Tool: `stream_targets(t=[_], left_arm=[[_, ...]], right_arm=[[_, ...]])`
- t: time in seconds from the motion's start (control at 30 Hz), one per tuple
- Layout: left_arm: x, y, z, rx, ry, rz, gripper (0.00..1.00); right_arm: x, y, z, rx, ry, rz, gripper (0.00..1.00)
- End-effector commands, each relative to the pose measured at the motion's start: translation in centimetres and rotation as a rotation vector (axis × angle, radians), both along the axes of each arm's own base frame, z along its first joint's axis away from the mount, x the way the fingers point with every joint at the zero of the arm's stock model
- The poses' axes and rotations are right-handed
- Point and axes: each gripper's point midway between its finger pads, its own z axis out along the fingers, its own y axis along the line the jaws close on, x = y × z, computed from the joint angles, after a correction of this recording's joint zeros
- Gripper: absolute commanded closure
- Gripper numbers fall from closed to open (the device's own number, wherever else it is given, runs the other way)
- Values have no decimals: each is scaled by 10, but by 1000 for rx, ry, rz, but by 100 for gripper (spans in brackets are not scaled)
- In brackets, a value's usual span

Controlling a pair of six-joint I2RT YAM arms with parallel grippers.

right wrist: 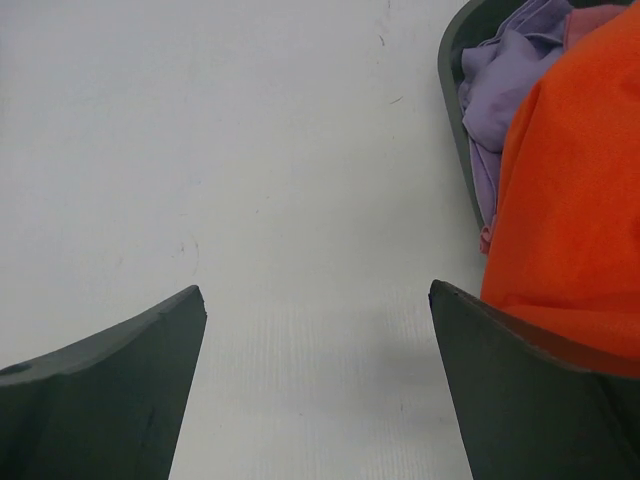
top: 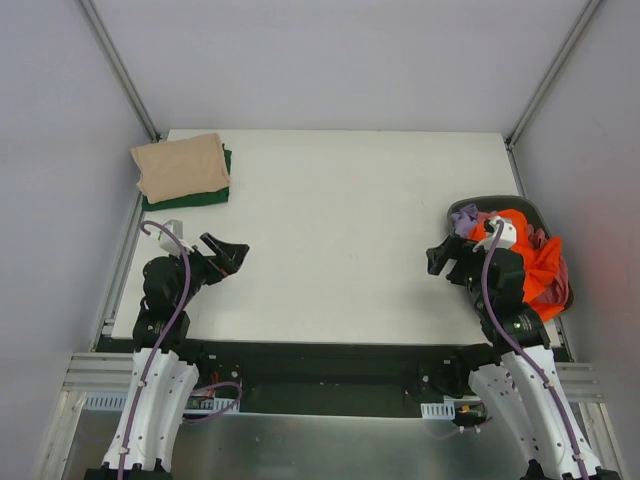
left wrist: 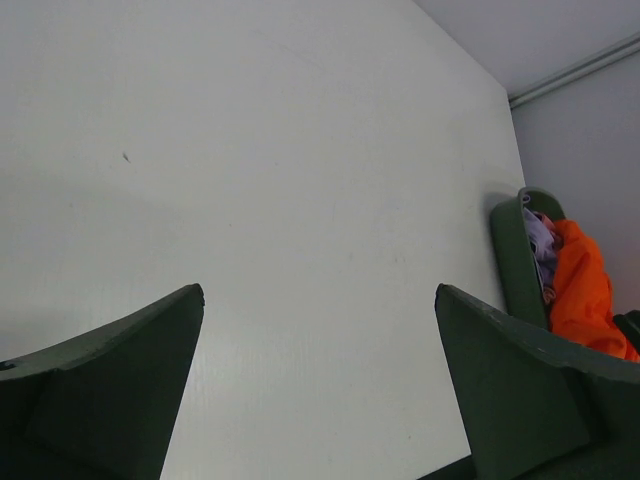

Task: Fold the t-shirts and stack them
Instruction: Grab crumpled tshirt from bin with the right arm

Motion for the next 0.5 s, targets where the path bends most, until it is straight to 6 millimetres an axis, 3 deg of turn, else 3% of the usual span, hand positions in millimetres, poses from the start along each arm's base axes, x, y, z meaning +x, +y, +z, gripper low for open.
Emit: stream_targets(t=[0.0,0.17,0.3,0.47], left_arm=[[0,4,-7,-11,44,29,1],[1,5,-13,-2,68,34,1],[2,4,-15,1,74,29,1],[1,4,-16,5,72,24,1]], right_arm=[[8,-11,22,-4,-82,-65,4],[13,-12,3,-46,-32,-59,4],[10,-32,-7,-119,73,-155,4],[5,-75,-16,-203,220,-403,4]])
